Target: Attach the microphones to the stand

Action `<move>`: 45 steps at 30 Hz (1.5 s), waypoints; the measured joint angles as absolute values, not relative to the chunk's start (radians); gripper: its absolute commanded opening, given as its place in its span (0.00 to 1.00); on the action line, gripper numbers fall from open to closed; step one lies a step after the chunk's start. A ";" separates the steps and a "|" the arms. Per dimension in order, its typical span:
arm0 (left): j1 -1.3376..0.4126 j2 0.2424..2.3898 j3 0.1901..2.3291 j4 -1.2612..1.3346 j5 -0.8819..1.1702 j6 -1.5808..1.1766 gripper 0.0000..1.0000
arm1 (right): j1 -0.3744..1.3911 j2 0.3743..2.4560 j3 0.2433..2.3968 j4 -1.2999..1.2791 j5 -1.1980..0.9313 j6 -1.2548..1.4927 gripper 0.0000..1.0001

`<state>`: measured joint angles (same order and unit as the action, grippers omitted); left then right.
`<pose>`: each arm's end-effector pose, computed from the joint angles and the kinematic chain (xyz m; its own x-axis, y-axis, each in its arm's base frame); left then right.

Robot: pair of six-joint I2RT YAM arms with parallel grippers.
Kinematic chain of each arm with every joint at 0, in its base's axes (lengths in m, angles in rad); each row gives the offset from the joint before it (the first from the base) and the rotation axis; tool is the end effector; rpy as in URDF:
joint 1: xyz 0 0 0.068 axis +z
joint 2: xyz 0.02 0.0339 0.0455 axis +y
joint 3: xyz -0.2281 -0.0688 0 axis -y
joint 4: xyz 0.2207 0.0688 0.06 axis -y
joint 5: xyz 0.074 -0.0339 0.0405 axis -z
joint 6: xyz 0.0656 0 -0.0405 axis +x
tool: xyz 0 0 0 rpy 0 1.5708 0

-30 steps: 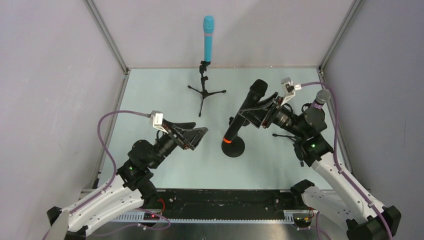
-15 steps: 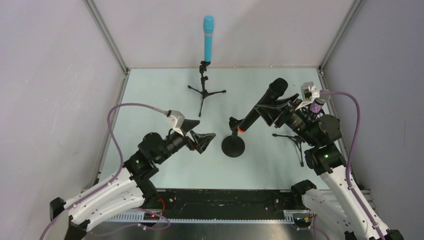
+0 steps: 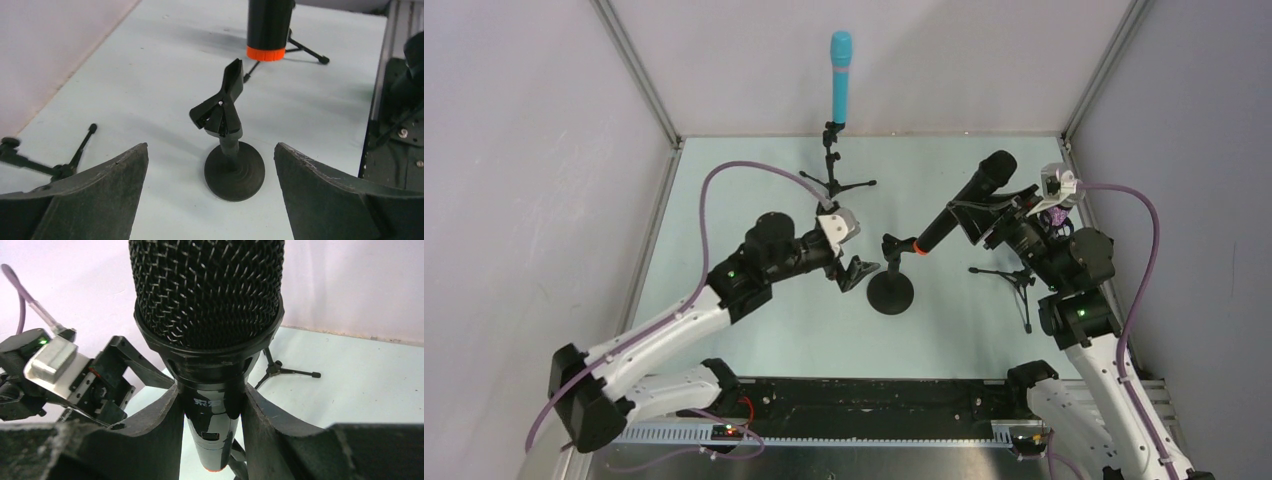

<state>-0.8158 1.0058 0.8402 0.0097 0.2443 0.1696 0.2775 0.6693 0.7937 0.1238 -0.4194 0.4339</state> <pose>0.1676 -0.2013 0.3076 0.0420 0.1943 -0.9800 0.8759 0.4648 0.1297 0.1682 0.0757 0.3748 -0.0504 0.3849 -0.9216 -0.6708 0.6706 0.3168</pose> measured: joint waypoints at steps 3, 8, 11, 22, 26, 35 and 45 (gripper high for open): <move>-0.779 1.092 0.874 -0.005 0.362 0.223 0.98 | 0.265 0.676 0.793 0.125 -0.424 0.434 0.00; -0.737 1.198 0.890 0.019 0.530 0.295 0.98 | 0.251 0.697 0.794 0.133 -0.424 0.434 0.00; -0.717 1.252 0.894 0.051 0.612 0.326 0.98 | 0.248 0.709 0.794 0.134 -0.423 0.433 0.00; -0.695 1.385 0.982 0.140 0.710 0.341 0.98 | 0.246 0.712 0.794 0.129 -0.361 0.384 0.00; -0.695 1.415 1.007 0.156 0.720 0.341 0.98 | 0.244 0.706 0.794 0.121 -0.332 0.350 0.00; -0.695 1.465 1.008 0.155 0.763 0.330 0.93 | 0.249 0.733 0.794 0.067 -0.308 0.308 0.00; -0.695 1.494 1.008 0.155 0.752 0.301 0.31 | 0.329 0.800 0.794 0.031 -0.258 0.255 0.00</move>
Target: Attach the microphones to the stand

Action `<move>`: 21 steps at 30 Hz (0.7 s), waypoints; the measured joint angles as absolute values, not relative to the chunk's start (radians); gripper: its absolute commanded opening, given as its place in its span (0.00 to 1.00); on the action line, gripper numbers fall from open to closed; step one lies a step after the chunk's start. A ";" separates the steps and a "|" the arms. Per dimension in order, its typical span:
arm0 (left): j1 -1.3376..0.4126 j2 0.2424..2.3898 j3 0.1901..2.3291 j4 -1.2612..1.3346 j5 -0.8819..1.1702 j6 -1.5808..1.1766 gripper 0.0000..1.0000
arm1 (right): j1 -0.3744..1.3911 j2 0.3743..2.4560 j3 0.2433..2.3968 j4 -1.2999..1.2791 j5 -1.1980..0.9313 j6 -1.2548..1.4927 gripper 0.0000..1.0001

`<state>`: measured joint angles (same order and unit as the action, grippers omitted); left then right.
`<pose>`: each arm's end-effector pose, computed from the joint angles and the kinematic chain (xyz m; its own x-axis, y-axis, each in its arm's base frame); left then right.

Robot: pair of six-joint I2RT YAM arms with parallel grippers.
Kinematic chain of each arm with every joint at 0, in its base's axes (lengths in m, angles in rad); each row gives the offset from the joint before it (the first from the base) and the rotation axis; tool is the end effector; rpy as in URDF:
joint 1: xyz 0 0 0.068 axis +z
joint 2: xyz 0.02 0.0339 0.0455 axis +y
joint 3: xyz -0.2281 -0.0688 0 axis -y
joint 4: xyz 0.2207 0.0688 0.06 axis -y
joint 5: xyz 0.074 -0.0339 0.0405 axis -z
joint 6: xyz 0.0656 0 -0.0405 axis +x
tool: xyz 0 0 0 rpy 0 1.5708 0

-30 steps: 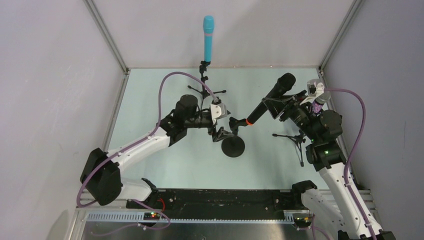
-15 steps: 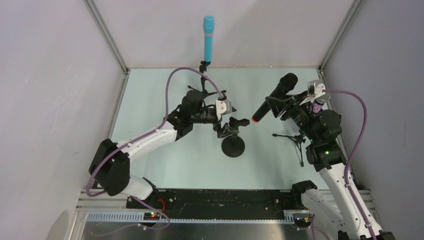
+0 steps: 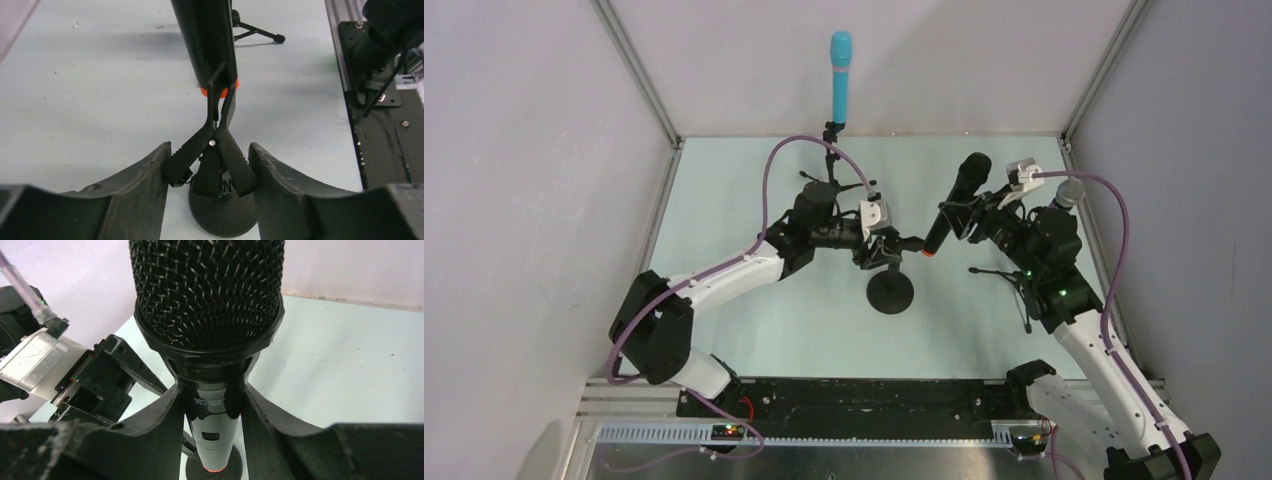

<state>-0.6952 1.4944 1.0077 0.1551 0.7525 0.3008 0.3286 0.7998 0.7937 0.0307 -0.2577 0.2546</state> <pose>0.2331 -0.2528 0.2511 0.0468 0.2426 -0.9690 0.9946 0.0783 0.0676 0.2024 0.0867 0.3391 -0.1168 0.2175 -0.9691 -0.5412 0.8042 0.2457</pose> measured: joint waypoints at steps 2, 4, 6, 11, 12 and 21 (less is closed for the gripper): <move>-0.695 1.494 1.008 0.151 0.752 0.284 0.14 | 0.347 0.804 0.794 0.025 -0.241 0.238 0.00; -0.695 1.494 1.008 0.154 0.754 0.280 0.04 | 0.364 0.809 0.794 0.019 -0.220 0.214 0.00; -0.694 1.494 1.008 0.155 0.755 0.269 0.00 | 0.386 0.818 0.794 0.018 -0.204 0.198 0.00; -0.691 1.501 1.008 0.159 0.751 0.262 0.00 | 0.437 0.844 0.794 0.017 -0.183 0.168 0.00; -0.690 1.501 1.009 0.159 0.750 0.262 0.00 | 0.448 0.850 0.794 0.017 -0.177 0.162 0.00; -0.688 1.510 1.024 0.141 0.734 0.262 0.00 | 0.529 0.873 0.793 0.032 -0.115 0.129 0.00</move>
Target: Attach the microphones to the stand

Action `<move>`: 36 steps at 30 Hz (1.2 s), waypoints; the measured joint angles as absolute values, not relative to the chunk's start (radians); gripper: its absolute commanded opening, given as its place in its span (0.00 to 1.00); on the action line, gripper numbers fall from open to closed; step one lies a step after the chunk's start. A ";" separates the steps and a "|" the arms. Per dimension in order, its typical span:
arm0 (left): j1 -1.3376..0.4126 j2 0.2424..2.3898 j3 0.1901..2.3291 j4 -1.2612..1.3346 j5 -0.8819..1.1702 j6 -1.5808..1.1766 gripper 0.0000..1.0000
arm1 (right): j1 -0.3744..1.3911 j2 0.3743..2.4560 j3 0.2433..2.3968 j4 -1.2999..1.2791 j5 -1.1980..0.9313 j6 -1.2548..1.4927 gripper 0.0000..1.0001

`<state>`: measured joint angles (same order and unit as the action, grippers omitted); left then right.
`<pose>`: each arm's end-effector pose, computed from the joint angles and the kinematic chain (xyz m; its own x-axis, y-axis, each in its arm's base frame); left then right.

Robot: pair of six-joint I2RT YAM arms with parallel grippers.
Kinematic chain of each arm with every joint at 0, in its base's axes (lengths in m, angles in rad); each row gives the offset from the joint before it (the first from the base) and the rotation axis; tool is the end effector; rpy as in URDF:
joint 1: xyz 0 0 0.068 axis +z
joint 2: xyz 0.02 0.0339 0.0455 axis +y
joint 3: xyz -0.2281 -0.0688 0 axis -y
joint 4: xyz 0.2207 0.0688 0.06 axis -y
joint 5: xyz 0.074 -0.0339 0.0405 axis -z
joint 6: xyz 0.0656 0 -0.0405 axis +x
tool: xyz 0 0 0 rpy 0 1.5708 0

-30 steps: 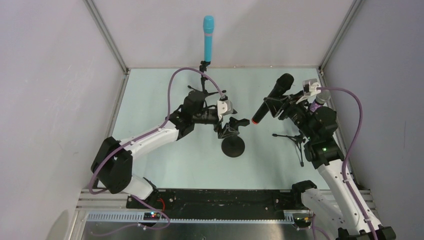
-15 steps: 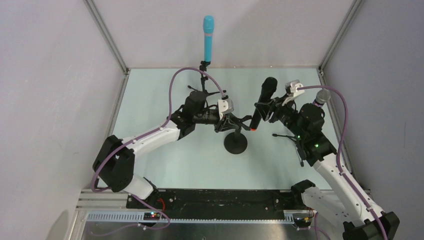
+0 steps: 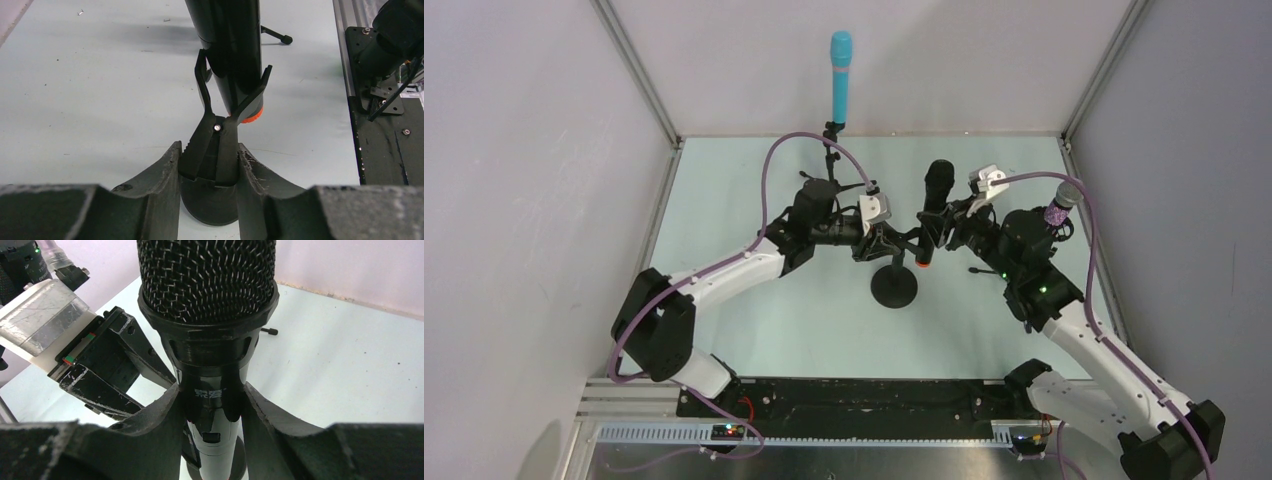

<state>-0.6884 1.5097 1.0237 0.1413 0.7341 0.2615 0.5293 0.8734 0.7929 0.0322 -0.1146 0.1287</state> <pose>0.2383 -0.2529 0.2497 -0.0043 0.2521 -0.9677 0.9935 0.1114 0.0246 0.2011 0.1263 0.3237 -0.1184 0.0785 -0.9899 -0.5899 0.7963 0.1337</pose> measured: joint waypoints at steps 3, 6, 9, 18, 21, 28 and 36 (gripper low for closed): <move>-0.687 1.510 1.025 0.139 0.734 0.262 0.00 | 0.554 0.873 0.783 0.063 -0.089 0.109 0.00; -0.687 1.511 1.025 0.139 0.734 0.262 0.00 | 0.582 0.869 0.751 0.114 -0.062 0.089 0.00; -0.687 1.512 1.029 0.133 0.733 0.262 0.00 | 0.604 0.865 0.718 0.167 -0.038 0.072 0.00; -0.686 1.512 1.031 0.127 0.729 0.262 0.00 | 0.671 0.860 0.599 0.355 0.040 0.040 0.00; -0.686 1.512 1.032 0.125 0.729 0.262 0.00 | 0.691 0.860 0.563 0.426 0.069 0.028 0.00; -0.685 1.512 1.037 0.113 0.734 0.262 0.00 | 0.738 0.863 0.531 0.503 0.133 -0.012 0.00; -0.685 1.512 1.038 0.109 0.732 0.262 0.31 | 0.753 0.879 0.529 0.527 0.145 -0.038 0.00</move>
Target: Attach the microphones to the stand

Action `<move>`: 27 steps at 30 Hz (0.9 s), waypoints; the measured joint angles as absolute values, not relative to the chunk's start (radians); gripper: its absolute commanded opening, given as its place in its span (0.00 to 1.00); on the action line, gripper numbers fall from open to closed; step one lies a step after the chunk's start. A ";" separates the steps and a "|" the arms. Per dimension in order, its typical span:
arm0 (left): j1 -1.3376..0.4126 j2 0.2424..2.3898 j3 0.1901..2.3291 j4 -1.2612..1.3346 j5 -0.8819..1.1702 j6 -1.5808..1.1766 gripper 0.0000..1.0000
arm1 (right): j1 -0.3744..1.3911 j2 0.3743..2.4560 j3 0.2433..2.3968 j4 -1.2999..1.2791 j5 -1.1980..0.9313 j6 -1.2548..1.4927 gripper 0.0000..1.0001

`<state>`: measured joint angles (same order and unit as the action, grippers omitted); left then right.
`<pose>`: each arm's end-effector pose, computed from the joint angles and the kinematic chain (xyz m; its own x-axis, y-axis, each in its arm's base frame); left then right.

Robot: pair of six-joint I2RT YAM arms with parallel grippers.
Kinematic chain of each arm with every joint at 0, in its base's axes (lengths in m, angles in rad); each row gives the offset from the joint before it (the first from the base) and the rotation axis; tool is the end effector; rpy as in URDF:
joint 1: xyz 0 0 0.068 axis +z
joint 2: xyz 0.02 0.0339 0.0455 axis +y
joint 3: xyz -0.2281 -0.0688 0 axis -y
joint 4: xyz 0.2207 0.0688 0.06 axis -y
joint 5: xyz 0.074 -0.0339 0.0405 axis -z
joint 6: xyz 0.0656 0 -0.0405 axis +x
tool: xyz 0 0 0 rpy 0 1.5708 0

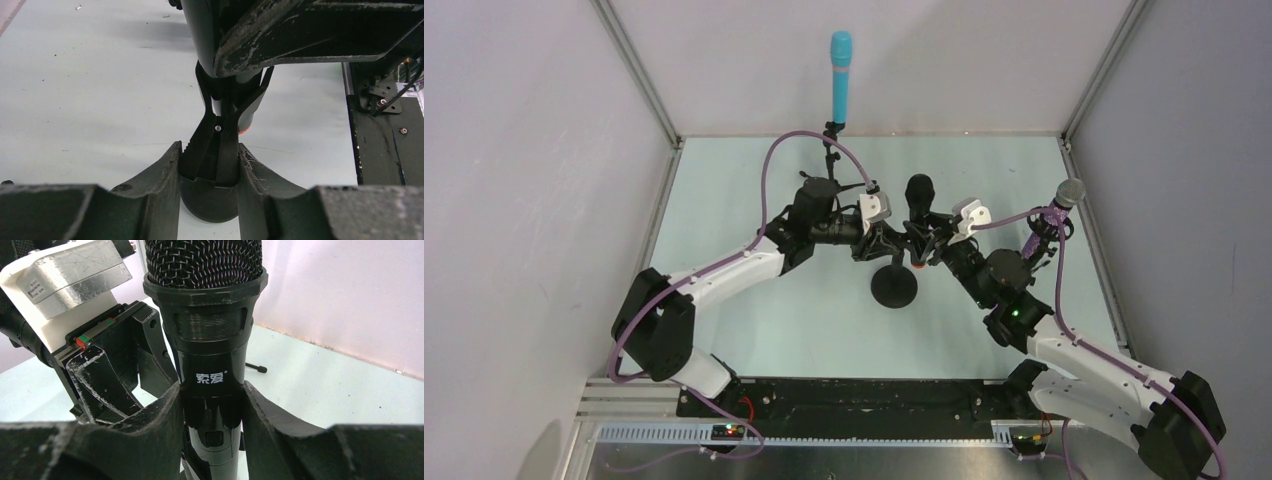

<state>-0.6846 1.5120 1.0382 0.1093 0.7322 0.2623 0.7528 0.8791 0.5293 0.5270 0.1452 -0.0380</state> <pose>0.2396 -0.2522 0.2501 -0.0193 0.2647 -0.9641 0.9931 0.1165 0.0121 0.1810 0.1566 0.2944 0.1503 0.0893 -0.9846 -0.5673 0.8235 -0.0119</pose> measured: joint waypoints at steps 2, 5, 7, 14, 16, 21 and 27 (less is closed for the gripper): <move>-0.685 1.512 1.038 0.109 0.732 0.262 0.61 | 0.754 0.879 0.529 0.528 0.142 -0.045 0.00; -0.685 1.512 1.038 0.108 0.726 0.262 0.97 | 0.754 0.879 0.529 0.539 0.127 -0.054 0.00; -0.685 1.512 1.038 0.095 0.717 0.269 0.99 | 0.762 0.879 0.529 0.541 0.109 -0.054 0.00; -0.685 1.511 1.038 0.091 0.690 0.274 1.00 | 0.775 0.879 0.527 0.537 0.044 -0.053 0.18; -0.685 1.509 1.038 0.087 0.684 0.274 1.00 | 0.776 0.879 0.527 0.537 0.036 -0.054 0.31; -0.685 1.488 1.038 0.077 0.670 0.275 1.00 | 0.776 0.878 0.527 0.537 0.024 -0.060 0.64; -0.685 1.433 1.038 0.076 0.649 0.274 1.00 | 0.776 0.865 0.527 0.535 0.017 -0.079 0.84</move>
<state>-0.6849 1.4326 1.0382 0.0765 0.6487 0.2745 0.7757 0.8646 0.5274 0.5350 0.0170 -0.0788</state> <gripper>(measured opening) 0.995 0.777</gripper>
